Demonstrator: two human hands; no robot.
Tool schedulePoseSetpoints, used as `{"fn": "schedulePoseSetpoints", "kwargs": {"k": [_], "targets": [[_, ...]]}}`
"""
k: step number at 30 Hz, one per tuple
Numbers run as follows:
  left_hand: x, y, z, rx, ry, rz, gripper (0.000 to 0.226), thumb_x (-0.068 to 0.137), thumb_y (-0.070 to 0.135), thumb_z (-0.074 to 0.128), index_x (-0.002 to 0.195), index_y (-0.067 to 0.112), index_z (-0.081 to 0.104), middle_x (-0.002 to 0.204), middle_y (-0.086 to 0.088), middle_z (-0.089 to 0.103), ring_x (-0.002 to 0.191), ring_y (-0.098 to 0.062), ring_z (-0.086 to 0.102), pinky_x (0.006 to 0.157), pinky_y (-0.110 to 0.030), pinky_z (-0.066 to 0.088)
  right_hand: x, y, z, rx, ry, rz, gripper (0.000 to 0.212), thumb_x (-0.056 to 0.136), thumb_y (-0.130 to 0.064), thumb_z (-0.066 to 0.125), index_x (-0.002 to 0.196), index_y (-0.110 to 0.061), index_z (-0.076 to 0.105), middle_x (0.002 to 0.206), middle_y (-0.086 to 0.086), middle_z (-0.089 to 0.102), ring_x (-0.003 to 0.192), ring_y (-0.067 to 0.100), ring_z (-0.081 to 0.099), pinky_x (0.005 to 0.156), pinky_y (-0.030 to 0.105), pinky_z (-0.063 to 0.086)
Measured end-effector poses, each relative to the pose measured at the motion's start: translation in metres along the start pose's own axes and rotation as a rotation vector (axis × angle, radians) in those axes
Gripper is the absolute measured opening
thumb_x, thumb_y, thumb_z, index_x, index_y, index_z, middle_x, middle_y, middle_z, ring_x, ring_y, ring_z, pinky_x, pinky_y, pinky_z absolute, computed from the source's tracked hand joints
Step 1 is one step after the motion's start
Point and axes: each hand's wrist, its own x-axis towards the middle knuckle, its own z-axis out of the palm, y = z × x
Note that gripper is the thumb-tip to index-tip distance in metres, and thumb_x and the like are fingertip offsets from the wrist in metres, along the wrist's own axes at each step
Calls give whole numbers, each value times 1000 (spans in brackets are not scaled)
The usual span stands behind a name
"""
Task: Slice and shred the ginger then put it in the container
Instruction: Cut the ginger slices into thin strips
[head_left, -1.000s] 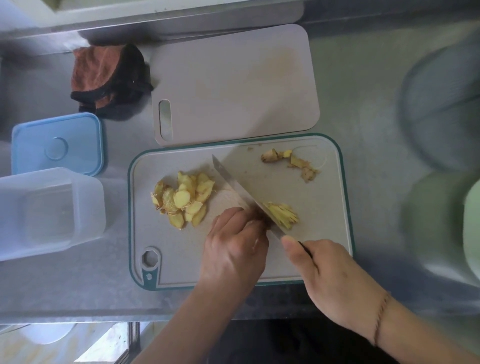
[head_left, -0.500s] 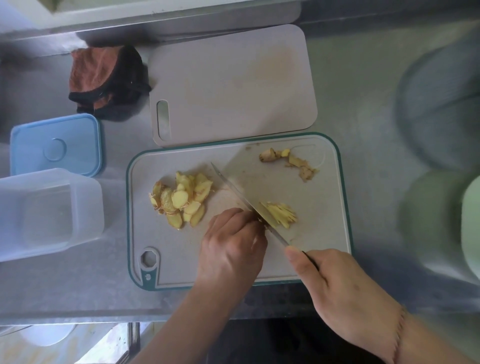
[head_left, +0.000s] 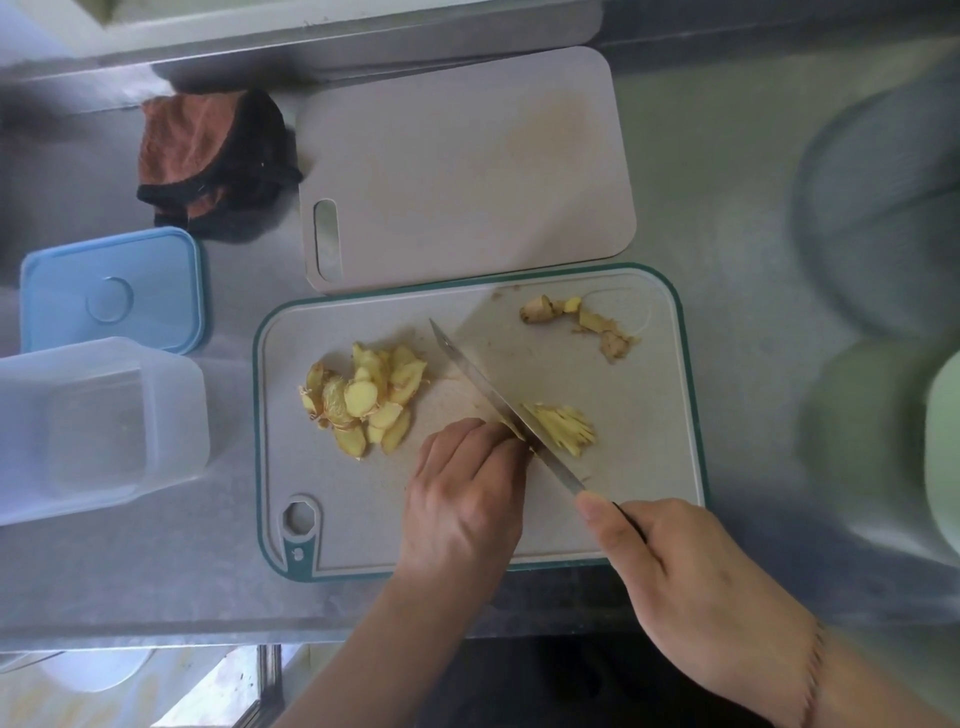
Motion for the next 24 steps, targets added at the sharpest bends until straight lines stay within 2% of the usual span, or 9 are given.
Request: {"fn": "schedulePoseSetpoints", "kwargs": {"k": [14, 19, 24], "targets": [[-3, -2, 2, 5, 3, 12, 11, 80, -3, 78, 90, 2, 78, 96, -9, 76, 92, -26, 70, 85, -36, 56, 5, 4, 0, -15, -53, 41, 60, 78, -69, 20, 53, -17, 35, 42, -1, 34, 42, 10, 37, 45, 23, 33], [-4, -3, 4, -16, 33, 2, 9, 82, -3, 76, 90, 2, 78, 97, -9, 76, 95, -25, 68, 84, -36, 57, 13, 7, 8, -45, -34, 11, 63, 78, -71, 17, 55, -17, 39, 45, 0, 32, 42, 10, 36, 46, 25, 33], [-4, -4, 4, -11, 27, 3, 7, 81, -4, 77, 84, 2, 77, 91, -9, 74, 91, -25, 67, 81, -37, 56, 15, 13, 2, -20, 41, -11, 63, 80, -71, 21, 52, -16, 34, 44, 1, 33, 42, 11, 34, 47, 27, 31]]}}
